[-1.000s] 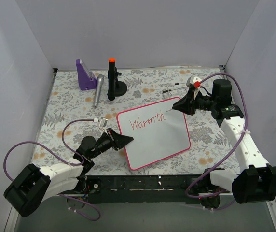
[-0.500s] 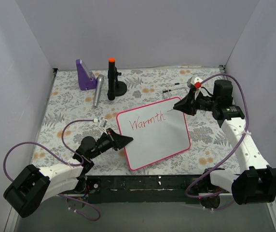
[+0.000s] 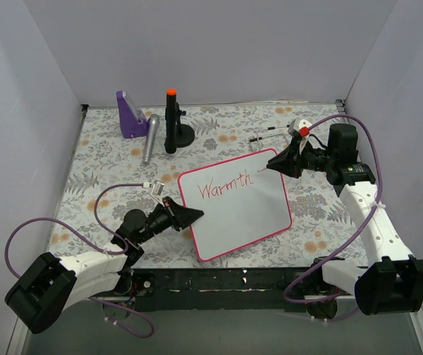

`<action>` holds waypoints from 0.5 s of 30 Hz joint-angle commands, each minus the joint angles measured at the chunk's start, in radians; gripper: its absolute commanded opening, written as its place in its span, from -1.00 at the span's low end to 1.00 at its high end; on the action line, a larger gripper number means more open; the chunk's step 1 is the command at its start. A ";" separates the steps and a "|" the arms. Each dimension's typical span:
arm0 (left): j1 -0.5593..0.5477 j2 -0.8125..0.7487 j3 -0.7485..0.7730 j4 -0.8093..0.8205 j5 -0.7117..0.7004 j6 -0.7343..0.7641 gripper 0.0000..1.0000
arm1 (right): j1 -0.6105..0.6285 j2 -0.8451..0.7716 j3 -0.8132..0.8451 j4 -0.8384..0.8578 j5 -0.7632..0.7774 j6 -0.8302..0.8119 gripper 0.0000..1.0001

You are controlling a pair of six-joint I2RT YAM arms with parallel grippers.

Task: Write a sentence on the whiteboard
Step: Write on the whiteboard with the whiteboard marker without the cap.

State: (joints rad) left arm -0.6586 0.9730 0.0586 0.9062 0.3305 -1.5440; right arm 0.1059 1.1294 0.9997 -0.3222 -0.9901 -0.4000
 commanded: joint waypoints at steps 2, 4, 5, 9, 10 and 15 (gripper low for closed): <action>-0.006 -0.040 0.010 0.106 0.001 0.010 -1.00 | -0.008 -0.020 -0.003 0.003 -0.009 -0.013 -0.97; -0.006 -0.040 0.009 0.108 0.001 0.010 -1.00 | -0.009 -0.019 -0.003 0.005 -0.010 -0.011 -0.97; -0.006 -0.042 0.010 0.108 0.001 0.012 -1.00 | -0.009 -0.020 -0.003 0.005 -0.010 -0.011 -0.97; -0.006 -0.043 0.009 0.106 -0.001 0.010 -1.00 | -0.011 -0.019 -0.004 0.005 -0.010 -0.011 -0.97; -0.006 -0.045 0.007 0.106 -0.001 0.012 -1.00 | -0.011 -0.019 -0.004 0.005 -0.010 -0.011 -0.97; -0.006 -0.045 0.004 0.106 -0.002 0.013 -1.00 | -0.015 -0.019 -0.004 0.003 -0.009 -0.013 -0.97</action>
State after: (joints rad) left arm -0.6586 0.9707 0.0582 0.9054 0.3302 -1.5436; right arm 0.0986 1.1294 0.9997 -0.3222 -0.9901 -0.4000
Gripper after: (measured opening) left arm 0.052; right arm 0.187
